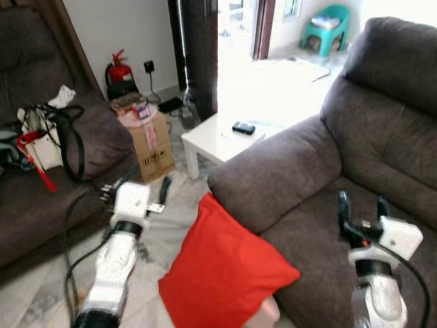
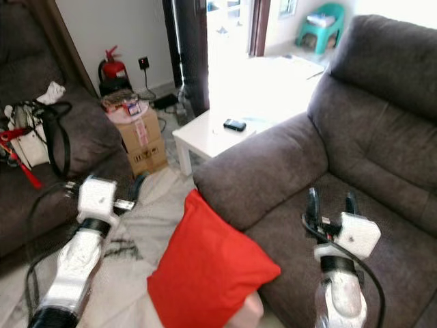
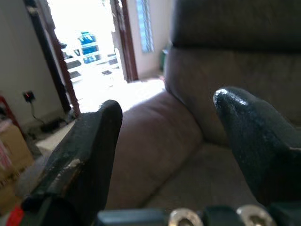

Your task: Move the pillow to the sofa from floor

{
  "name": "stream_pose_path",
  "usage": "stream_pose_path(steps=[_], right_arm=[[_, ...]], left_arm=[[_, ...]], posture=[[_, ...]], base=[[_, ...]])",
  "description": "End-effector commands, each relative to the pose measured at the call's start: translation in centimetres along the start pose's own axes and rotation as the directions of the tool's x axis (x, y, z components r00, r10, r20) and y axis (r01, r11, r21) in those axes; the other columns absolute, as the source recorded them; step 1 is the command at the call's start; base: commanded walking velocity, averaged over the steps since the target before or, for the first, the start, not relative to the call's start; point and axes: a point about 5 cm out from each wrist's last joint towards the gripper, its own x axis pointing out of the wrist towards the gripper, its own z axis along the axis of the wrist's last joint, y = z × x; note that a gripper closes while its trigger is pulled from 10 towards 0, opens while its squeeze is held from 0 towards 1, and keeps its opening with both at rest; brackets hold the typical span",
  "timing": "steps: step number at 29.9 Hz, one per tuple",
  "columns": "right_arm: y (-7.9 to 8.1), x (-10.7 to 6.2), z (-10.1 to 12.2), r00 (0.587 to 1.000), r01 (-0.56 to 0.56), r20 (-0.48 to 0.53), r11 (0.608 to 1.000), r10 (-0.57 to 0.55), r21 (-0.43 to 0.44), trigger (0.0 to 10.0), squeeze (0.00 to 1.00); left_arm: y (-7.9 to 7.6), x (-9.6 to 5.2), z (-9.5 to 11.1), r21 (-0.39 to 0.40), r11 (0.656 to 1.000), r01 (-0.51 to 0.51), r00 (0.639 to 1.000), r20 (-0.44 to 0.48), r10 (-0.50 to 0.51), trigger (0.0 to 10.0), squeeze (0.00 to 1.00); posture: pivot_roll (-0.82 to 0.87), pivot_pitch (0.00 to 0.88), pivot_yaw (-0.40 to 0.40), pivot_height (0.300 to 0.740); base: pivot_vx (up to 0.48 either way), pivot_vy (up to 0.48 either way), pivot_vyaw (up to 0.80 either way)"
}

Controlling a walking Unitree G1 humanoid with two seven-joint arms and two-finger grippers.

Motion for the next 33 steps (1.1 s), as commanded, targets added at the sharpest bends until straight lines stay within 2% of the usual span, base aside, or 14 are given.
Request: stream_pose_path(steps=[1,3,7,10,12,15,19,23,27,33], right_arm=[[0.8,0.2,1.1,0.999,-0.036,0.032,0.999,0.036,-0.001,10.0,0.0],[1.0,-0.3,1.0,0.999,-0.051,0.014,0.999,0.051,-0.003,10.0,0.0],[1.3,-0.3,0.8,0.998,-0.064,-0.012,0.998,0.065,0.012,10.0,0.0],[2.0,0.7,0.1,0.994,-0.095,-0.044,0.995,0.096,0.022,10.0,0.0],[3.0,1.9,-0.8,0.991,-0.104,-0.076,0.992,0.109,0.068,10.0,0.0],[4.2,2.8,-1.3,0.985,-0.137,-0.095,0.988,0.143,0.069,10.0,0.0],[5.4,2.9,-1.6,0.981,-0.157,-0.103,0.984,0.166,0.088,10.0,0.0],[5.6,2.3,-2.0,0.981,-0.147,-0.111,0.984,0.159,0.105,10.0,0.0],[5.8,1.7,-2.2,0.98,-0.163,-0.102,0.982,0.173,0.096,10.0,0.0],[5.6,2.1,-1.9,0.983,-0.152,-0.094,0.984,0.16,0.091,10.0,0.0]], left_arm=[[0.5,-0.1,0.8,-0.01,1.0,-0.025,0.999,0.024,0.026,10.0,0.0],[0.4,-0.9,0.6,-0.009,0.999,-0.031,0.999,0.005,0.031,10.0,0.0],[0.2,-1.3,0.8,-0.016,0.999,-0.029,1.0,-0.004,0.029,10.0,0.0],[-0.3,-1.1,0.5,-0.02,1.0,-0.015,1.0,-0.02,0.015,10.0,0.0],[-0.7,-0.8,-0.2,-0.051,0.999,-0.006,0.998,-0.06,0.003,10.0,0.0],[-1.1,-0.3,-0.7,-0.061,0.998,0.017,0.997,-0.08,-0.022,10.0,0.0],[-1.3,0.2,-0.3,-0.073,0.997,0.022,0.997,-0.075,-0.028,10.0,0.0],[-1.9,0.0,-0.3,-0.069,0.996,0.062,0.995,-0.073,-0.067,10.0,0.0],[-1.6,-0.4,-0.3,-0.068,0.996,0.063,0.995,-0.068,-0.067,10.0,0.0],[-1.3,-0.1,-0.1,-0.059,0.996,0.071,0.995,-0.064,-0.075,10.0,0.0]], posture=[[0.0,0.0,0.012,0.74],[0.01,0.0,-0.003,0.74],[0.03,0.0,-0.014,0.74],[0.04,0.0,-0.024,0.74],[0.05,0.006,-0.034,0.74],[0.05,0.018,-0.035,0.74],[0.04,0.021,-0.023,0.74],[0.02,0.035,0.001,0.74],[0.02,0.04,0.01,0.74],[0.02,0.053,0.007,0.74]], base=[[0.0,0.0,0.0],[0.0,0.0,0.0],[0.0,0.0,0.0],[0.0,0.0,0.0],[0.0,0.0,0.0],[0.0,0.0,0.0],[0.0,0.0,0.0],[0.0,0.0,0.0],[0.0,0.0,0.0],[0.0,0.0,0.0]])
